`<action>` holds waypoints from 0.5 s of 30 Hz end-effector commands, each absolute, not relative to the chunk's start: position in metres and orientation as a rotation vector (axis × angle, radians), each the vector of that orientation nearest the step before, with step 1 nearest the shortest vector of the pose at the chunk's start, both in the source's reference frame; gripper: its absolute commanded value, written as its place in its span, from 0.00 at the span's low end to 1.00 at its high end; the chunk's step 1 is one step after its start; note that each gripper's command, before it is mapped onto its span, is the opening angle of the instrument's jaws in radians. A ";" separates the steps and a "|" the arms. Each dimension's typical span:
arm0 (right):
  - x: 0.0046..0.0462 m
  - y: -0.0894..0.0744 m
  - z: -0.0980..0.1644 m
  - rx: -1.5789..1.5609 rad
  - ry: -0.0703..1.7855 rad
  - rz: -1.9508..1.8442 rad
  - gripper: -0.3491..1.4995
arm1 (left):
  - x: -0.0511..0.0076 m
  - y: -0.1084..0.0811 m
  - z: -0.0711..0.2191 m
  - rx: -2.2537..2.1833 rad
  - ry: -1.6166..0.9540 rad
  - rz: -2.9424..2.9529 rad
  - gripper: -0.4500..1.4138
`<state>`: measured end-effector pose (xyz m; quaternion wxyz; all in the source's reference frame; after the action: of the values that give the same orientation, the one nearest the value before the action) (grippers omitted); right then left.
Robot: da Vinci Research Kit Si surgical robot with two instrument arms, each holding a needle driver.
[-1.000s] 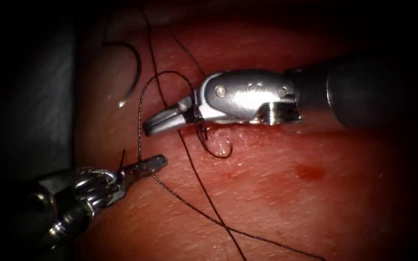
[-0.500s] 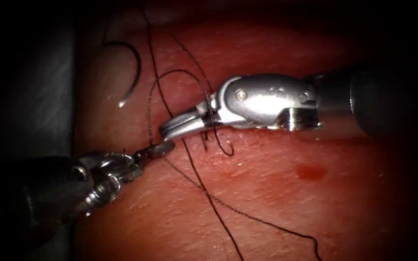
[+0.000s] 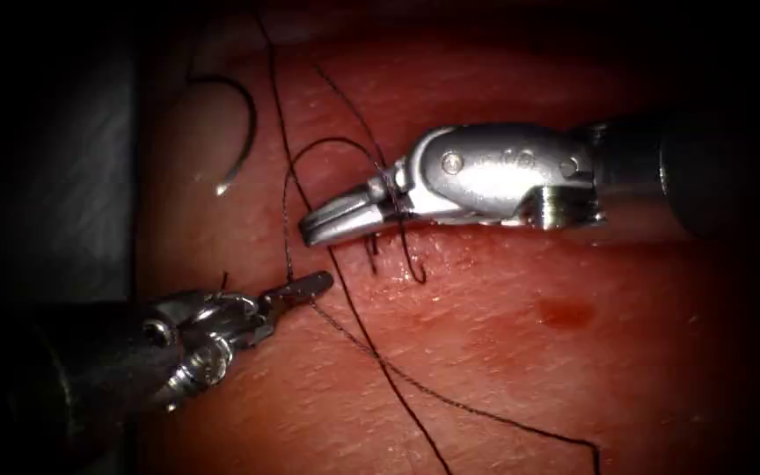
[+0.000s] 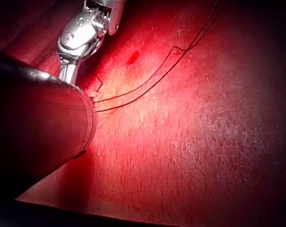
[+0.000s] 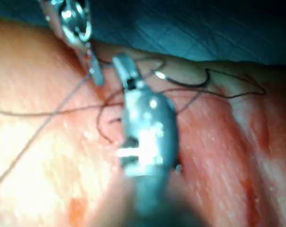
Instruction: Wound Closure
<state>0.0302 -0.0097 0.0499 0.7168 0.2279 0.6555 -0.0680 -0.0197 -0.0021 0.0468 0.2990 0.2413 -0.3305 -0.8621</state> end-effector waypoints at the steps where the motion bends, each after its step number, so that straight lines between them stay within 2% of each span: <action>1: 0.0310 -0.011 0.050 0.505 1.462 -0.144 0.00 | -0.0208 -0.002 0.048 0.648 -0.880 -2.286 0.00; 11: 0.0319 -0.012 0.050 0.455 1.480 -0.095 0.00 | -0.0230 -0.002 0.048 0.674 -0.877 -2.281 0.00; 12: 0.0320 -0.011 0.050 0.423 1.473 -0.058 0.15 | -0.0233 -0.003 0.047 0.685 -0.874 -2.276 0.00; 15: 0.0323 -0.011 0.050 0.394 1.446 -0.019 0.23 | -0.0239 -0.003 0.046 0.686 -0.869 -2.278 0.00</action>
<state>0.0317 -0.0104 0.0500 0.7338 0.1759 0.6562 -0.0069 -0.0234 -0.0029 0.0455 0.2994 0.2589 -0.3277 -0.8579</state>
